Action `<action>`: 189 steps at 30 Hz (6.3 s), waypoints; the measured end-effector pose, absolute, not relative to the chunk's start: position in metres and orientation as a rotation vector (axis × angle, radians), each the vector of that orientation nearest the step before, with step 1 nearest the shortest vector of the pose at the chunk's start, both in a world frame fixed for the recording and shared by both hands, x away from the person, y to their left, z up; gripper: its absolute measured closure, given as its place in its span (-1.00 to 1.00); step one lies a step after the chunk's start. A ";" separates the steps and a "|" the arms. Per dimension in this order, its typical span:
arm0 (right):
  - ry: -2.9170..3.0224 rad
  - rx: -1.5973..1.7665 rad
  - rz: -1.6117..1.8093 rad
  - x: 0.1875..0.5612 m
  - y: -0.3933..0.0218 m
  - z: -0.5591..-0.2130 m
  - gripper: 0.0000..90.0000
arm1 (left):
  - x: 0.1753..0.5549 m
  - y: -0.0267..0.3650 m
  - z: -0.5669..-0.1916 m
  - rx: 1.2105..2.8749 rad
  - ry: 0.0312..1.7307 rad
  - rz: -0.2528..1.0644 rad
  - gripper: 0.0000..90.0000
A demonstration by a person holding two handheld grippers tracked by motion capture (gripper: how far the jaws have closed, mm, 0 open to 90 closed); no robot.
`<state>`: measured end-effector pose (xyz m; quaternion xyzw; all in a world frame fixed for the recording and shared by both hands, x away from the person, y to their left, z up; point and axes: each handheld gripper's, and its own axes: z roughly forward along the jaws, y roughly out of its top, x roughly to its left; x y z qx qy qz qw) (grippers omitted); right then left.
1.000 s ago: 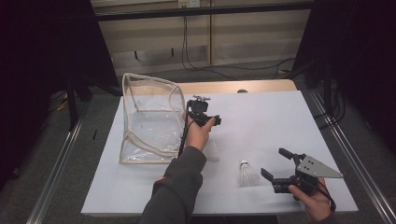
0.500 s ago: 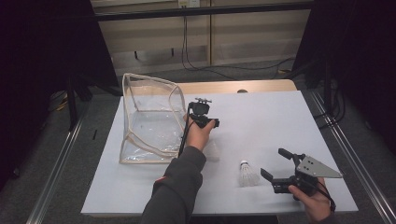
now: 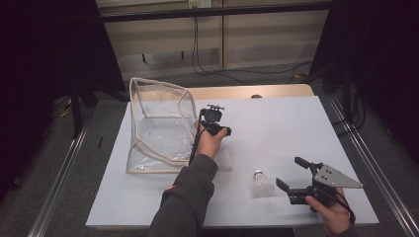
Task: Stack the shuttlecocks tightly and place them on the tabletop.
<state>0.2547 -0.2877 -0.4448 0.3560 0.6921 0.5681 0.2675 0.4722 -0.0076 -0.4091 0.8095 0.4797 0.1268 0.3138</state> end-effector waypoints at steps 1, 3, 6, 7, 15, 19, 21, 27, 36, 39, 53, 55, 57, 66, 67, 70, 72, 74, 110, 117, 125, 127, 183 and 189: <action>1.868 0.961 1.534 0.255 -0.288 -0.445 -0.93 | 0.472 -0.008 -0.409 2.146 1.260 0.328 0.04; 1.870 0.962 1.536 0.255 -0.287 -0.445 -0.93 | 0.471 -0.009 -0.409 2.161 1.257 0.322 0.15; 1.870 0.961 1.537 0.254 -0.287 -0.445 -0.93 | 0.470 -0.011 -0.409 2.181 1.221 0.289 0.30; 1.870 0.961 1.534 0.255 -0.287 -0.445 -0.93 | 0.469 -0.011 -0.409 2.183 1.216 0.270 0.34; 1.869 0.963 1.534 0.254 -0.288 -0.445 -0.93 | 0.464 -0.015 -0.406 2.205 1.170 0.188 0.83; 1.868 0.961 1.535 0.255 -0.288 -0.445 -0.93 | 0.462 -0.016 -0.404 2.198 1.167 0.169 0.84; 1.869 0.960 1.536 0.255 -0.288 -0.445 -0.93 | 0.461 -0.015 -0.404 2.198 1.170 0.173 0.84; 1.870 0.960 1.536 0.255 -0.287 -0.445 -0.93 | 0.460 -0.015 -0.401 2.145 1.159 0.183 0.68; 1.870 0.963 1.537 0.255 -0.287 -0.445 -0.93 | 0.460 -0.011 -0.394 2.090 1.181 0.243 0.07; 1.871 0.963 1.535 0.255 -0.287 -0.445 -0.93 | 0.461 -0.010 -0.395 2.085 1.222 0.282 -0.24; 1.874 0.959 1.539 0.255 -0.286 -0.445 -0.93 | 0.465 -0.006 -0.407 2.121 1.409 0.354 -0.43; 1.875 0.958 1.539 0.255 -0.286 -0.445 -0.93 | 0.465 -0.006 -0.409 2.127 1.424 0.357 -0.35; 1.876 0.959 1.538 0.255 -0.286 -0.445 -0.93 | 0.466 -0.005 -0.410 2.133 1.429 0.341 -0.24; 1.874 0.955 1.538 0.255 -0.286 -0.445 -0.93 | 0.464 -0.008 -0.409 2.179 1.366 0.361 0.40; 1.874 0.956 1.538 0.255 -0.286 -0.445 -0.93 | 0.464 -0.008 -0.409 2.178 1.361 0.356 0.46; 1.874 0.957 1.537 0.255 -0.286 -0.445 -0.93 | 0.463 -0.008 -0.408 2.170 1.339 0.355 0.65; 1.875 0.958 1.537 0.255 -0.287 -0.445 -0.93 | 0.463 -0.008 -0.407 2.169 1.327 0.365 0.74; 1.874 0.960 1.537 0.255 -0.287 -0.445 -0.93 | 0.463 -0.008 -0.407 2.164 1.318 0.376 0.78; 1.877 0.960 1.537 0.256 -0.287 -0.446 -0.93 | 0.483 -0.012 -0.413 2.052 1.201 0.538 0.80; 1.878 0.961 1.535 0.256 -0.287 -0.446 -0.93 | 0.482 -0.015 -0.413 2.047 1.194 0.500 0.74; 1.878 0.960 1.533 0.256 -0.287 -0.446 -0.93 | 0.482 -0.018 -0.412 2.032 1.188 0.476 0.67; 1.878 0.959 1.535 0.256 -0.287 -0.446 -0.93 | 0.482 -0.019 -0.412 2.035 1.191 0.463 0.66; 1.881 0.961 1.520 0.255 -0.290 -0.447 -0.93 | 0.479 -0.020 -0.408 2.051 1.179 0.405 0.49; 1.879 0.971 1.515 0.253 -0.294 -0.448 -0.93 | 0.480 -0.024 -0.408 2.060 1.170 0.392 0.49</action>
